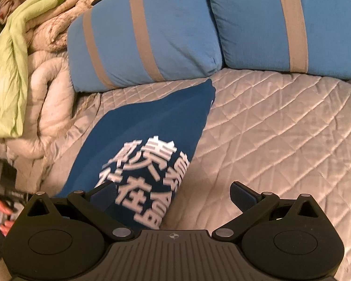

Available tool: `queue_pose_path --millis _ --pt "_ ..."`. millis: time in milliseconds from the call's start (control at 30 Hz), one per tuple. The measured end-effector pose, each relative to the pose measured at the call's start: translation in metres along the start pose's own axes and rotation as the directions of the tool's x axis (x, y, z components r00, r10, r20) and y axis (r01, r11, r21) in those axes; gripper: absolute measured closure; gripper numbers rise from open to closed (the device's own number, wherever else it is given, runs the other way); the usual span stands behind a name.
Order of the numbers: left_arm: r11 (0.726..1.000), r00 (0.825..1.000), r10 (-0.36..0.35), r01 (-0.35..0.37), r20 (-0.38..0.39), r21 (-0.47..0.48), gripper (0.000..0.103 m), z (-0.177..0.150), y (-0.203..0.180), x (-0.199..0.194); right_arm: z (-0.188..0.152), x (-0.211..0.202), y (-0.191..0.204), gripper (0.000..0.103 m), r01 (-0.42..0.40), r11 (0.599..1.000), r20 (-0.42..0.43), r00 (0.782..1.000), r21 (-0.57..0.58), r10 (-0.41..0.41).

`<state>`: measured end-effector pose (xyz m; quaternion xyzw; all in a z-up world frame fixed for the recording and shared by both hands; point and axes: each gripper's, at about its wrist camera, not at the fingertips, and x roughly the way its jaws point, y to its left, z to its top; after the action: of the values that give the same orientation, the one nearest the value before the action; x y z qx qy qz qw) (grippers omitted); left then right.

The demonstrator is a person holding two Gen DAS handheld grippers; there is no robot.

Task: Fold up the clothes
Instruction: 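Close the left tool on the folded sweatshirt while the right tool grasps it too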

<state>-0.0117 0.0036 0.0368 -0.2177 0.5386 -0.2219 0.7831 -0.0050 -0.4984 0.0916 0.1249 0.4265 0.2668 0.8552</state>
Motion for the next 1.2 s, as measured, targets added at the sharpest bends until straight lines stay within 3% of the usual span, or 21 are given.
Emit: queue_pose_path --millis 200,333,467,567,633,667,833,900,967,1033,1200 --pt "0.994 0.995 -0.103 0.101 -0.021 -0.051 0.013 -0.002 0.008 0.003 0.03 0.024 -0.017 0.0 -0.067 0.993 -0.034 0.997 0.099 0.071" --pt "0.958 0.969 -0.242 0.231 -0.047 -0.169 0.014 -0.003 0.023 0.013 0.044 0.044 -0.028 0.0 -0.098 0.981 -0.035 0.994 0.168 0.105" --pt "0.94 0.957 -0.29 0.281 -0.018 -0.195 0.016 -0.006 0.025 0.019 0.052 0.07 -0.04 0.0 -0.122 0.968 -0.035 0.991 0.221 0.133" --pt "0.94 0.961 -0.278 0.27 -0.011 -0.209 0.032 -0.009 0.025 0.02 0.055 0.094 -0.047 0.002 -0.145 0.956 -0.048 0.985 0.256 0.163" --pt "0.934 0.963 -0.27 0.26 -0.008 -0.244 0.051 -0.009 0.032 0.019 0.057 0.109 -0.049 0.004 -0.162 0.95 -0.049 0.982 0.268 0.182" --pt "0.925 0.96 -0.281 0.27 -0.002 -0.268 0.053 -0.01 0.036 0.019 0.059 0.118 -0.051 0.005 -0.174 0.945 -0.048 0.98 0.276 0.194" --pt "0.914 0.952 -0.303 0.299 0.028 -0.275 0.067 -0.016 0.037 0.02 0.061 0.155 -0.054 0.027 -0.207 0.922 -0.054 0.97 0.328 0.237" --pt "0.919 0.955 -0.294 0.294 0.041 -0.263 0.07 -0.017 0.033 0.017 0.062 0.16 -0.052 0.056 -0.194 0.924 -0.054 0.973 0.33 0.224" --pt "0.935 0.962 -0.265 0.272 0.06 -0.226 0.072 -0.017 0.024 0.012 0.063 0.157 -0.052 0.071 -0.194 0.923 -0.054 0.973 0.333 0.224" --pt "0.947 0.964 -0.248 0.262 0.095 -0.187 0.074 -0.022 0.011 0.001 0.066 0.146 -0.05 0.076 -0.209 0.923 -0.05 0.97 0.322 0.237" --pt "0.943 0.946 -0.298 0.312 0.125 -0.117 0.075 -0.036 -0.017 -0.026 0.075 0.096 -0.03 0.078 -0.217 0.943 -0.029 0.972 0.252 0.232"
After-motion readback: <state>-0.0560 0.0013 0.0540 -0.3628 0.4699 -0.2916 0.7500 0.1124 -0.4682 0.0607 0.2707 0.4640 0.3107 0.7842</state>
